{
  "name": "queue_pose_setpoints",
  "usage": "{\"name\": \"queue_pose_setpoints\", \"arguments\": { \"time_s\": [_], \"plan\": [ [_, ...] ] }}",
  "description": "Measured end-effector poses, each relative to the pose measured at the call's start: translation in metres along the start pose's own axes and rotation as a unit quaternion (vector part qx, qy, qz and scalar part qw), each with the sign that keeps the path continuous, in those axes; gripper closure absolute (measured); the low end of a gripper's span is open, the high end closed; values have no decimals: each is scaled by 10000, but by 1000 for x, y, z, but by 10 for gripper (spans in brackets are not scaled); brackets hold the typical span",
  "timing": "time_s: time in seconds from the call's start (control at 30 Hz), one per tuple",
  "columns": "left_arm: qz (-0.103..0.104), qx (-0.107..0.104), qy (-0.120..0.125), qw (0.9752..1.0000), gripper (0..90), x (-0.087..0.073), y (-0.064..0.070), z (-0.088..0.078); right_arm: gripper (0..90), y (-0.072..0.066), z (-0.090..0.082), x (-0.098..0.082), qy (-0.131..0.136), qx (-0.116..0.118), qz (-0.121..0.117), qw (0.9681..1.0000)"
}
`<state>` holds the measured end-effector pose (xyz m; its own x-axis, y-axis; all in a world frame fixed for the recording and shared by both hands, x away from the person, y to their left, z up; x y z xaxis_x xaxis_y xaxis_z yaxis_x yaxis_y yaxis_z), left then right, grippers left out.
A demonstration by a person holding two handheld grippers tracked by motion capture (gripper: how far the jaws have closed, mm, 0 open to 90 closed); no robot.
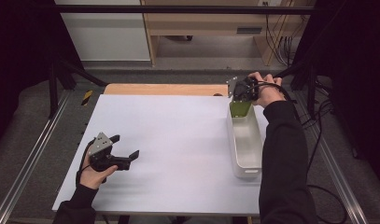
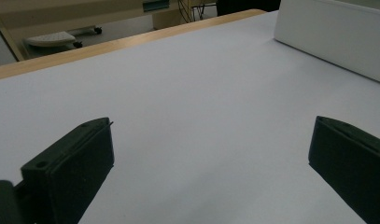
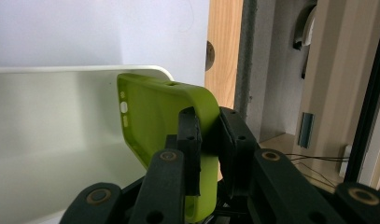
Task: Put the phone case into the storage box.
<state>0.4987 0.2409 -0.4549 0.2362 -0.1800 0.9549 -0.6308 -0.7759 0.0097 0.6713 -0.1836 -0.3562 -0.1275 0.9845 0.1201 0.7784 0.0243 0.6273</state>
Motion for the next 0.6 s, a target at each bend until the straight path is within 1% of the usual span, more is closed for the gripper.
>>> {"name": "queue_pose_setpoints", "arguments": {
  "time_s": [0.03, 0.17, 0.23, 0.27, 0.47, 0.5, 0.6],
  "plan": [
    [-2, 3, 1, 10000, 0, 0, 0, 0, 797, 0, 0, 0, -32, 5, 2, 10000],
    [7, 3, -12, 10000, 0, 0, 0, 0, 797, -1, 3, -1, -1, 23, 8, 10000],
    [15, -1, -17, 10000, 0, 0, 0, 0, 797, -2, 5, -1, -67, 58, -4, 10000],
    [13, 0, -12, 10000, 0, 0, 0, 0, 797, -2, 7, -1, -25, 62, 0, 10000],
    [17, 7, -21, 10000, 0, -1, 0, 1, 797, -4, 11, -3, -73, 95, -5, 9999],
    [16, 7, -25, 10000, 0, -1, 0, 1, 796, -4, 12, -3, -44, 82, 22, 10000],
    [26, 14, -33, 10000, 0, -1, -1, 0, 796, -4, 12, -3, -72, 62, 34, 9999]
  ]
}}
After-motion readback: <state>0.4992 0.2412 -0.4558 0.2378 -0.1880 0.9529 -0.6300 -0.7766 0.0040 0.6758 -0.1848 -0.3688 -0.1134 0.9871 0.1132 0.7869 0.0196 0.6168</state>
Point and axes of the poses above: each handheld gripper's, and its own axes: z roughly forward along the jaws, x roughly out of its top, y roughly to its right, the point moved 5 cm from there along z, roughly forward along the jaws, and after that the axes turned 6 degrees about y, right-handed, at the moved point
